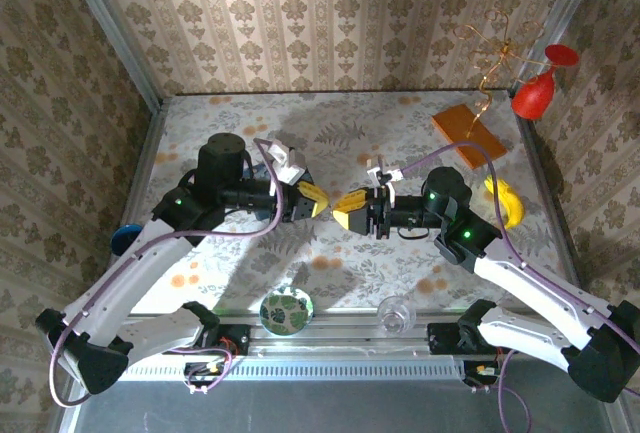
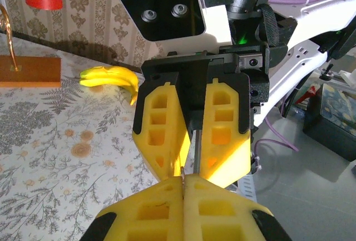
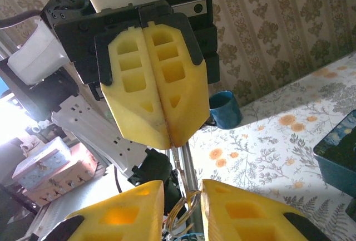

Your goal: Unlock the padlock with the key

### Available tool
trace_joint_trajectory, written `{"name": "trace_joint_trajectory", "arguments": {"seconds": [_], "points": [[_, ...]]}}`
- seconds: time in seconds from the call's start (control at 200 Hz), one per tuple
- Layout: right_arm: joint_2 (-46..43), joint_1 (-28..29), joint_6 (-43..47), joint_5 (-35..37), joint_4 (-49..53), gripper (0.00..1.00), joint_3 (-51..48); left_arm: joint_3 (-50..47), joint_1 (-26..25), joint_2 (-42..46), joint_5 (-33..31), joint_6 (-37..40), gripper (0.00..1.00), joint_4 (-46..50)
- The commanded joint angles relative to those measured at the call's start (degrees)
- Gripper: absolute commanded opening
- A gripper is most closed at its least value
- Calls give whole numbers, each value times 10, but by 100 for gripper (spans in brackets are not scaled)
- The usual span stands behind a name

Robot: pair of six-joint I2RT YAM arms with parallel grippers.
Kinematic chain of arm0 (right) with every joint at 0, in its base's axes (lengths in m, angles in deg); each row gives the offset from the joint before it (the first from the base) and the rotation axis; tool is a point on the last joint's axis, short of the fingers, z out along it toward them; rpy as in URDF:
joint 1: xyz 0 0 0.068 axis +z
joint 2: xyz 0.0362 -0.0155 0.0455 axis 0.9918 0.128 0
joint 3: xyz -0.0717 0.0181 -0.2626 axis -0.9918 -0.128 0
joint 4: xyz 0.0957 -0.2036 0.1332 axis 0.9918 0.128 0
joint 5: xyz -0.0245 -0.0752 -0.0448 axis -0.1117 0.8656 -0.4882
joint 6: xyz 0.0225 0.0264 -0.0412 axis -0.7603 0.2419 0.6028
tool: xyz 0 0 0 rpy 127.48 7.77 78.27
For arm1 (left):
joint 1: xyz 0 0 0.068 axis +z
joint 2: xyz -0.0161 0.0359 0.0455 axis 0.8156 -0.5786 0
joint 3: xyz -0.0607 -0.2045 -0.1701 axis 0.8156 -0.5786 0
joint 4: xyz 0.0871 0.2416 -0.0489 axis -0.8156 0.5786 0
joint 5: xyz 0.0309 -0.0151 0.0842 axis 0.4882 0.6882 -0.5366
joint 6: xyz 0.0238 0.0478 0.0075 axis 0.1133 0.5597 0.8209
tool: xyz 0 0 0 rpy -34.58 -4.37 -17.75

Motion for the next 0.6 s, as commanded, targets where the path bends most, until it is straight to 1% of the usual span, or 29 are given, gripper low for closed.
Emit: {"name": "trace_joint_trajectory", "arguments": {"seconds": [0.0,0.225,0.515,0.595], "points": [[7,7,0,-6,-18,25,19,-4,3,11,18,-11,0,-20],[22,12,-6,-8,-37,21,23,-7,3,10,22,-12,0,-20],[18,13,-3,1,-43,20,20,-12,4,14,22,-11,0,-17],[15,13,-2,4,-42,17,18,-12,4,15,22,-12,0,-18]]}}
